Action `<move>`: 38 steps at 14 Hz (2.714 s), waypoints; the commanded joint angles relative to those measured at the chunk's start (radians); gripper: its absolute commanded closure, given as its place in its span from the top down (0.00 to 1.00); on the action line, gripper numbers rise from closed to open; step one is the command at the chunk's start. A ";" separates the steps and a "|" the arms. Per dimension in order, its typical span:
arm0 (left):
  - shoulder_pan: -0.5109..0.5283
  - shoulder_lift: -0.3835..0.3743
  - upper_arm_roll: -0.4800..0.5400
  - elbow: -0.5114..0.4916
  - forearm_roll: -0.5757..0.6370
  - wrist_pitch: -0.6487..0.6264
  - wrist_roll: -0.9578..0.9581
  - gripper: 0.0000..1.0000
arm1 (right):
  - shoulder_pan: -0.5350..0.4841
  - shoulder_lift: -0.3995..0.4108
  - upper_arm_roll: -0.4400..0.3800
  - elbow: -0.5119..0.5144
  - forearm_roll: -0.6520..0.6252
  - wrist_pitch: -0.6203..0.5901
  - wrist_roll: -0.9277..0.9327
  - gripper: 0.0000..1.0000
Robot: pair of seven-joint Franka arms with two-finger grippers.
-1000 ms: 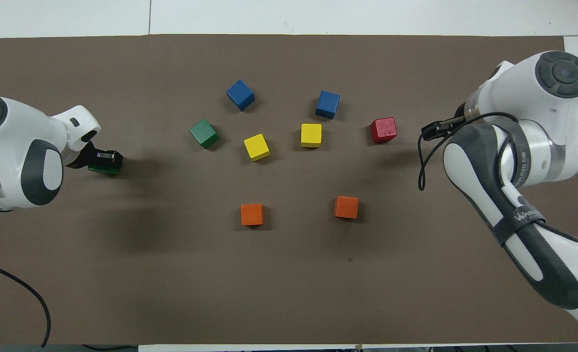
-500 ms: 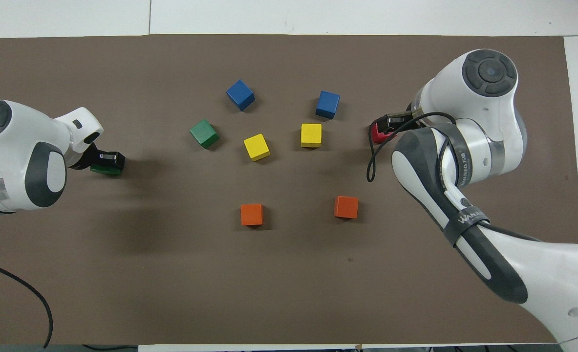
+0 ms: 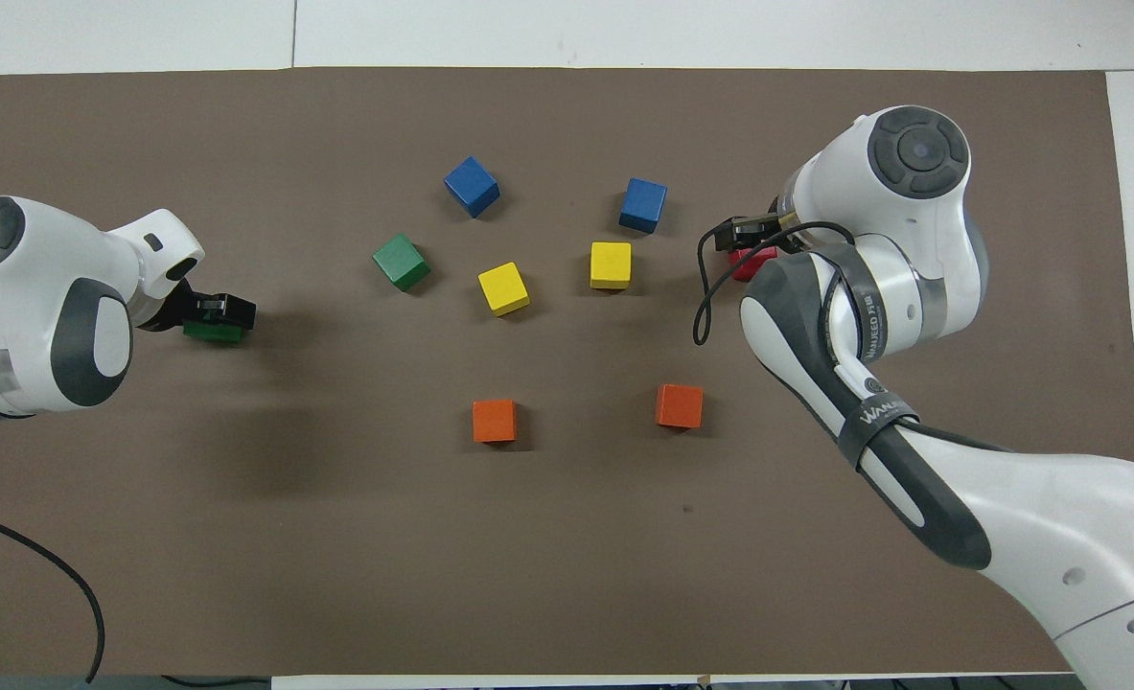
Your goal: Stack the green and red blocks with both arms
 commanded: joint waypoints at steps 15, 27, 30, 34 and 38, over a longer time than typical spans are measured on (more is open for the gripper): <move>-0.329 0.208 0.014 0.422 0.044 -0.187 -0.859 1.00 | -0.026 0.014 -0.001 -0.049 0.021 0.039 0.002 0.00; -0.388 0.192 0.016 0.273 0.101 -0.030 -1.061 1.00 | -0.320 -0.185 -0.005 -0.007 -0.006 -0.318 -0.395 0.00; -0.390 0.194 0.016 0.272 0.101 -0.017 -1.092 1.00 | -0.323 -0.205 -0.005 -0.082 -0.006 -0.236 -0.393 0.00; -0.392 0.200 0.016 0.273 0.101 0.002 -1.123 1.00 | -0.313 -0.198 -0.005 -0.107 0.021 -0.215 -0.357 0.00; -0.392 0.202 0.016 0.273 0.101 0.003 -1.123 0.91 | -0.316 -0.211 -0.005 -0.177 0.021 -0.143 -0.353 0.00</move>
